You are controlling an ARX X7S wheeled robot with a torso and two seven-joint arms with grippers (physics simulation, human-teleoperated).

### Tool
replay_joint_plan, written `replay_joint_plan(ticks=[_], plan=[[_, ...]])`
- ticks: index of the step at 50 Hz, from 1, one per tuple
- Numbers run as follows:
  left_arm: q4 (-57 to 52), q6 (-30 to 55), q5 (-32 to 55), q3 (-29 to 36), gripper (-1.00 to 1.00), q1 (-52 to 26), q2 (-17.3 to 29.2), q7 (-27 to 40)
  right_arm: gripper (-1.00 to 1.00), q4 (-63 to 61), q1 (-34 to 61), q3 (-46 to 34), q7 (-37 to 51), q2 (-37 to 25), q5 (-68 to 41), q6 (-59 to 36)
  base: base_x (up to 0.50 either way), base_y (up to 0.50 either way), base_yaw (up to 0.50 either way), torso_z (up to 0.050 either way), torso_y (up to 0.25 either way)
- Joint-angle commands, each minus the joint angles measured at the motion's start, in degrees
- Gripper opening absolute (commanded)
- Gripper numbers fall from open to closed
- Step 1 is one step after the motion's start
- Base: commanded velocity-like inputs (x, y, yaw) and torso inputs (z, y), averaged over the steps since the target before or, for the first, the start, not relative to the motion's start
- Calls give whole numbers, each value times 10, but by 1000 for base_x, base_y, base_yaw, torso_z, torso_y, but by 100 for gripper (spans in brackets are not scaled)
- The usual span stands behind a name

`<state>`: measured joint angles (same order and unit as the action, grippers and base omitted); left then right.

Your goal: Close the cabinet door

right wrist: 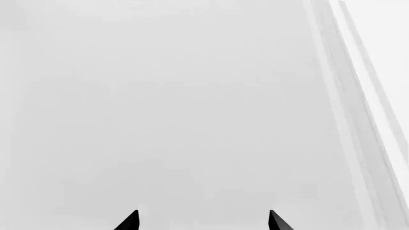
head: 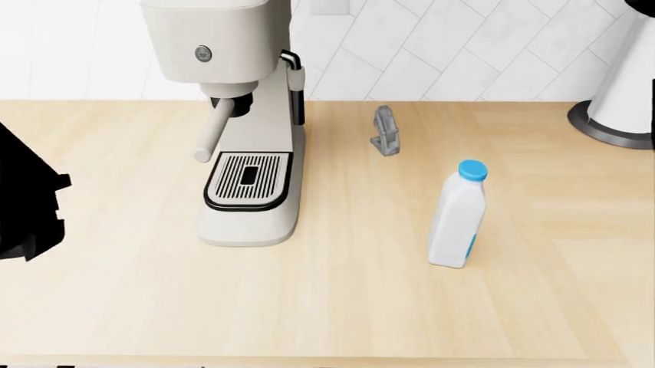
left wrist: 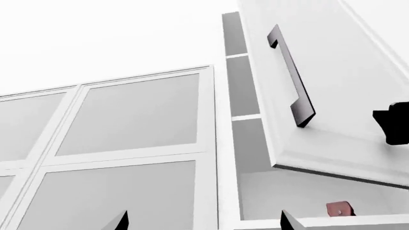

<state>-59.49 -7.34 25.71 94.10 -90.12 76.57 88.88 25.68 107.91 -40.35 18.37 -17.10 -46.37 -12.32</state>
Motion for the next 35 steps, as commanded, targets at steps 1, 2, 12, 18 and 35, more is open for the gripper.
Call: replay_joint_plan(ticks=[1, 2, 12, 18, 35], plan=[[-5, -41, -25, 104, 100, -70, 133, 11, 100, 286, -43, -60, -145, 133, -40, 122, 0, 0, 3, 0, 0], [-5, -37, -22, 102, 100, -72, 134, 11, 100, 314, -38, -59, -157, 144, -38, 134, 0, 0, 3, 0, 0], [-5, 13, 28, 73, 100, -96, 134, 11, 100, 412, -31, -355, -176, 171, -326, 253, 0, 0, 3, 0, 0], [-5, 24, 44, 62, 100, -105, 134, 11, 100, 410, -39, -471, -173, 171, -434, 290, 0, 0, 0, 0, 0], [-5, 28, 52, 55, 100, -103, 134, 11, 100, 434, -77, -506, -193, 171, -494, 310, 0, 0, 0, 0, 0]])
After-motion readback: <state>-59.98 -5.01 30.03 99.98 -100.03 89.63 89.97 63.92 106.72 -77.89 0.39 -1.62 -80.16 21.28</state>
